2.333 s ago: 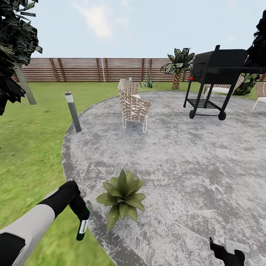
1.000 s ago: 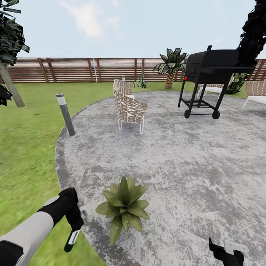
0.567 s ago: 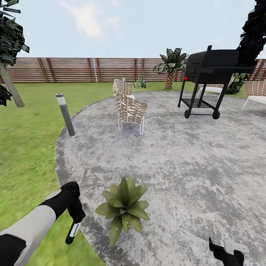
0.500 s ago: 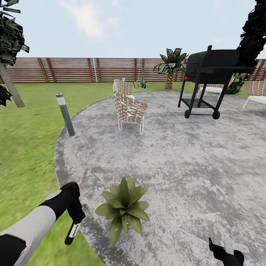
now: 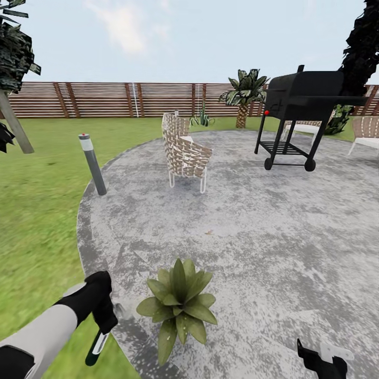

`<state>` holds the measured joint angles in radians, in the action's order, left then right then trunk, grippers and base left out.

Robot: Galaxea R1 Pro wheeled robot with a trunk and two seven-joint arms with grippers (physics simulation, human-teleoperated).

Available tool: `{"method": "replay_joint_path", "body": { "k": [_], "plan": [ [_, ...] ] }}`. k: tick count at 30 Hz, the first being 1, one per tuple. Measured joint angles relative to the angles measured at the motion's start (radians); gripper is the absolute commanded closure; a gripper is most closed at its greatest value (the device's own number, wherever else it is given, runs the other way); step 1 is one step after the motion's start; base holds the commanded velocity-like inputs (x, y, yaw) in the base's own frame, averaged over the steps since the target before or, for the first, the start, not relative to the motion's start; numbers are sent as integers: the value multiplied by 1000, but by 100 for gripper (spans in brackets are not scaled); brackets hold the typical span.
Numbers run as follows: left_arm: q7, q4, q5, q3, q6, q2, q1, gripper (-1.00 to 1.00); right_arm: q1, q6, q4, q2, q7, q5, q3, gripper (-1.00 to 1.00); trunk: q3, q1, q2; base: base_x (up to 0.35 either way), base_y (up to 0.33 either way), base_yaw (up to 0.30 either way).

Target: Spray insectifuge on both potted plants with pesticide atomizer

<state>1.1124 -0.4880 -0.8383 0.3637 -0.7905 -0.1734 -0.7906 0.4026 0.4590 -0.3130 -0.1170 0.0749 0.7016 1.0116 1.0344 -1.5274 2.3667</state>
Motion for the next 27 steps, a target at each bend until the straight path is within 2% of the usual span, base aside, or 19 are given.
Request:
{"method": "replay_joint_path", "body": {
  "k": [4,13,17,22,27],
  "plan": [
    [-49,4,4,-3,-2,0,18,100,0,0,0,0,0,0,0,-100,0,0,0,0,0,0],
    [-63,-8,1,-10,-10,-16,14,100,0,0,0,0,0,0,0,-100,0,0,0,0,0,0],
    [-103,-9,4,-10,-12,-19,13,100,0,0,0,0,0,0,0,-100,0,0,0,0,0,0],
    [-116,-11,6,-13,-12,-8,15,100,0,0,0,0,0,0,0,-100,0,0,0,0,0,0],
    [-207,-16,17,-17,-17,35,15,100,0,0,0,0,0,0,0,-100,0,0,0,0,0,0]
  ]
}}
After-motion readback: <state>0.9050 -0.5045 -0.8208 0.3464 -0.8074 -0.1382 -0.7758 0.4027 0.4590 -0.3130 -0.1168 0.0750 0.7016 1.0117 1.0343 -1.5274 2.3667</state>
